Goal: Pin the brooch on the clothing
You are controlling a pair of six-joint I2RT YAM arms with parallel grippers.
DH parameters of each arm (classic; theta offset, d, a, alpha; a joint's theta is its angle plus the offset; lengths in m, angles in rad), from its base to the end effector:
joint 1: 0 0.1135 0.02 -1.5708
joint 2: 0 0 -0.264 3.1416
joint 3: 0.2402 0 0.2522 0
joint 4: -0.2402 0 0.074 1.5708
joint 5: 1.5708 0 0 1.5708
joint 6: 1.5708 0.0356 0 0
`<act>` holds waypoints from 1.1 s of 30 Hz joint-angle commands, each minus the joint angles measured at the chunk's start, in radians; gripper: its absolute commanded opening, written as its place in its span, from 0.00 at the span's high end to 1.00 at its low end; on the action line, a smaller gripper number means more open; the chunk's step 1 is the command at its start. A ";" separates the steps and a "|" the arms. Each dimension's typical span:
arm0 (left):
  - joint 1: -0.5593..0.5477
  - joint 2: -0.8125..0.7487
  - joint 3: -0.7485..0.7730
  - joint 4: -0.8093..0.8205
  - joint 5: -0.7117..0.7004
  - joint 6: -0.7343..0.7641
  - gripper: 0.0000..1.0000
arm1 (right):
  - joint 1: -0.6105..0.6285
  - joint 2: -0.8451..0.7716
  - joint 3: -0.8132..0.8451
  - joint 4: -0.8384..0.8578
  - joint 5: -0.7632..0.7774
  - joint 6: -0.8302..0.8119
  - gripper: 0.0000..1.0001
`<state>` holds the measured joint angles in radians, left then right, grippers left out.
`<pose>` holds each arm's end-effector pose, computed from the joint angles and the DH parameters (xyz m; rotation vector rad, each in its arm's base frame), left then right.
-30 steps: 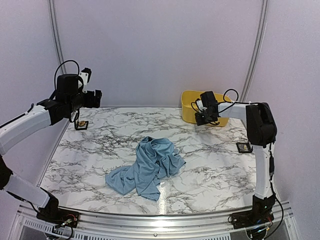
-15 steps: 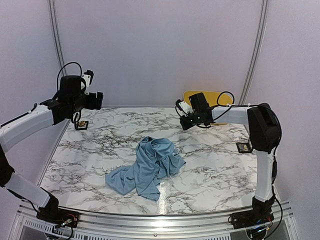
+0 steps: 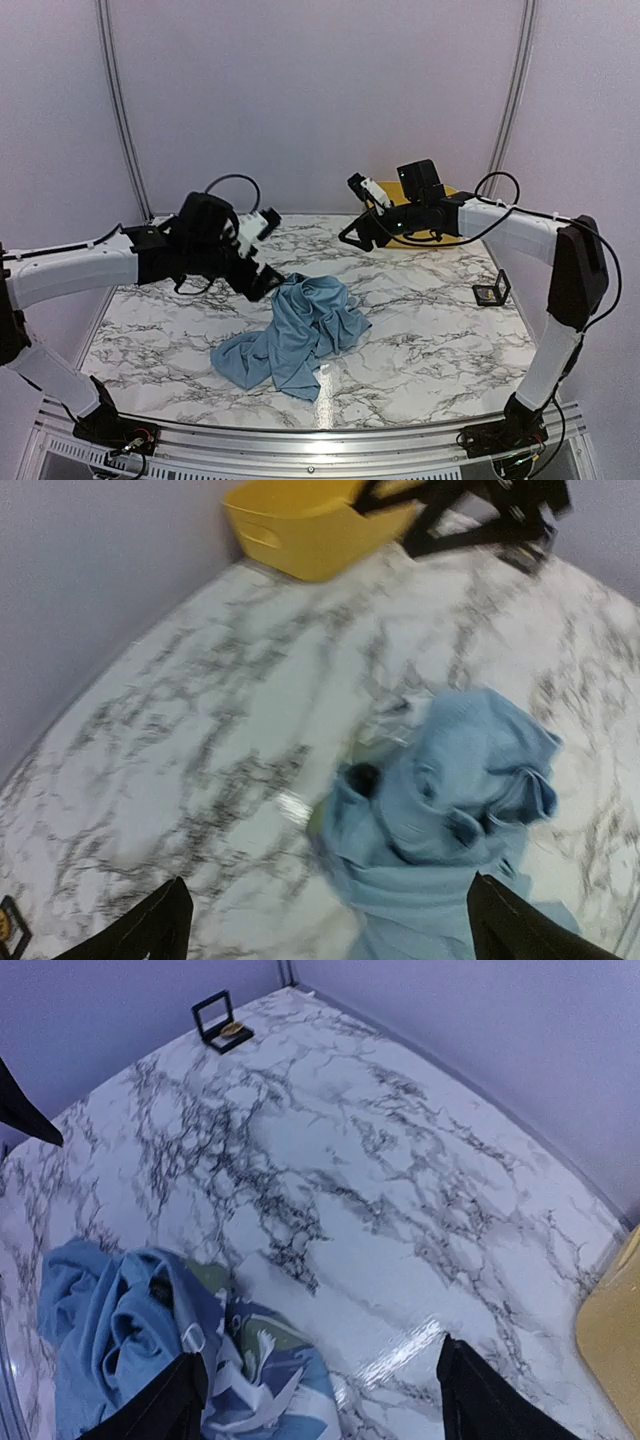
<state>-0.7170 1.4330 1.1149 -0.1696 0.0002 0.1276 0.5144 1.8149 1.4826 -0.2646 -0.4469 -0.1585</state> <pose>0.2502 -0.2182 0.3040 0.8520 1.8958 -0.3634 0.3604 0.2214 0.2868 -0.9609 1.9582 0.6873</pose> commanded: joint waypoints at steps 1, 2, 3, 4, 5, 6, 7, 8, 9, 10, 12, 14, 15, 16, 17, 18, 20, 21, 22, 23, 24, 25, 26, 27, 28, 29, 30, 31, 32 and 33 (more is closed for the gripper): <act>-0.147 0.065 -0.062 -0.151 0.061 0.047 0.01 | 0.072 -0.046 -0.133 -0.168 -0.099 -0.031 0.23; -0.164 0.080 -0.060 -0.151 0.046 0.028 0.01 | 0.081 -0.046 -0.161 -0.157 -0.099 -0.016 0.23; -0.174 0.094 -0.055 -0.152 0.034 0.003 0.01 | 0.089 -0.044 -0.187 -0.137 -0.098 0.004 0.23; -0.177 0.110 -0.048 -0.150 0.025 -0.022 0.01 | 0.096 -0.040 -0.210 -0.114 -0.100 0.026 0.23; -0.179 0.126 -0.044 -0.146 0.015 -0.047 0.01 | 0.102 -0.033 -0.229 -0.086 -0.106 0.048 0.23; -0.181 0.142 -0.043 -0.133 0.007 -0.070 0.02 | 0.108 -0.023 -0.240 -0.065 -0.119 0.065 0.24; -0.184 0.162 -0.044 -0.112 0.006 -0.095 0.03 | 0.113 -0.012 -0.245 -0.052 -0.130 0.075 0.25; -0.187 0.181 -0.045 -0.099 0.006 -0.111 0.04 | 0.119 -0.001 -0.246 -0.043 -0.133 0.087 0.28; -0.193 0.201 -0.046 -0.085 0.006 -0.120 0.05 | 0.124 0.012 -0.242 -0.042 -0.145 0.092 0.33; -0.198 0.220 -0.050 -0.069 0.006 -0.146 0.05 | 0.126 0.025 -0.236 -0.045 -0.162 0.095 0.41; -0.203 0.253 -0.072 -0.018 0.006 -0.185 0.07 | 0.127 0.032 -0.232 -0.052 -0.174 0.096 0.60; -0.205 0.284 -0.088 0.026 0.006 -0.210 0.12 | 0.127 0.025 -0.232 -0.063 -0.149 0.091 0.77; -0.204 0.293 -0.092 0.042 -0.008 -0.219 0.21 | 0.126 0.020 -0.228 -0.072 -0.132 0.090 0.87; -0.203 0.298 -0.093 0.054 -0.034 -0.226 0.35 | 0.125 0.015 -0.220 -0.082 -0.109 0.091 0.97; -0.203 0.297 -0.092 0.061 -0.053 -0.230 0.54 | 0.120 0.010 -0.209 -0.090 -0.089 0.094 1.00; -0.203 0.287 -0.091 0.070 -0.074 -0.228 0.76 | 0.115 0.005 -0.192 -0.099 -0.073 0.095 1.00; -0.196 0.255 -0.083 0.080 -0.158 -0.201 1.00 | 0.100 -0.003 -0.141 -0.109 -0.022 0.098 1.00; -0.185 0.238 -0.069 0.080 -0.215 -0.172 1.00 | 0.088 -0.004 -0.102 -0.109 0.008 0.097 1.00; -0.163 0.220 -0.043 0.076 -0.273 -0.142 1.00 | 0.069 -0.002 -0.057 -0.111 0.042 0.094 1.00; -0.134 0.204 -0.007 0.063 -0.334 -0.102 1.00 | 0.055 0.005 0.006 -0.117 0.068 0.089 1.00; -0.097 0.192 0.047 0.043 -0.385 -0.067 1.00 | 0.039 0.015 0.080 -0.127 0.100 0.081 1.00; -0.056 0.181 0.104 0.024 -0.428 -0.030 1.00 | 0.025 0.029 0.164 -0.141 0.133 0.071 1.00; -0.019 0.172 0.172 0.005 -0.454 0.007 1.00 | 0.014 0.046 0.262 -0.157 0.174 0.058 1.00; 0.020 0.164 0.239 -0.007 -0.469 0.047 1.00 | 0.006 0.067 0.354 -0.171 0.219 0.042 1.00; 0.055 0.154 0.300 -0.010 -0.477 0.088 1.00 | 0.001 0.089 0.457 -0.180 0.255 0.013 1.00; 0.087 0.148 0.368 -0.010 -0.479 0.123 1.00 | 0.001 0.110 0.549 -0.185 0.292 -0.003 1.00; 0.117 0.150 0.435 -0.011 -0.480 0.160 1.00 | 0.001 0.132 0.633 -0.186 0.318 -0.039 1.00; 0.138 0.158 0.512 -0.012 -0.483 0.193 1.00 | 0.000 0.148 0.709 -0.182 0.335 -0.063 1.00; 0.155 0.170 0.584 -0.022 -0.477 0.225 1.00 | 0.000 0.164 0.764 -0.171 0.344 -0.082 1.00; 0.162 0.184 0.648 -0.031 -0.458 0.264 1.00 | 0.001 0.168 0.796 -0.150 0.341 -0.105 1.00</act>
<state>-0.6018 1.6611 1.5482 -0.1844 -0.3882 0.2047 0.5133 1.9598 2.0907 -0.4591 -0.2241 -0.1555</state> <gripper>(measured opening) 0.009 0.002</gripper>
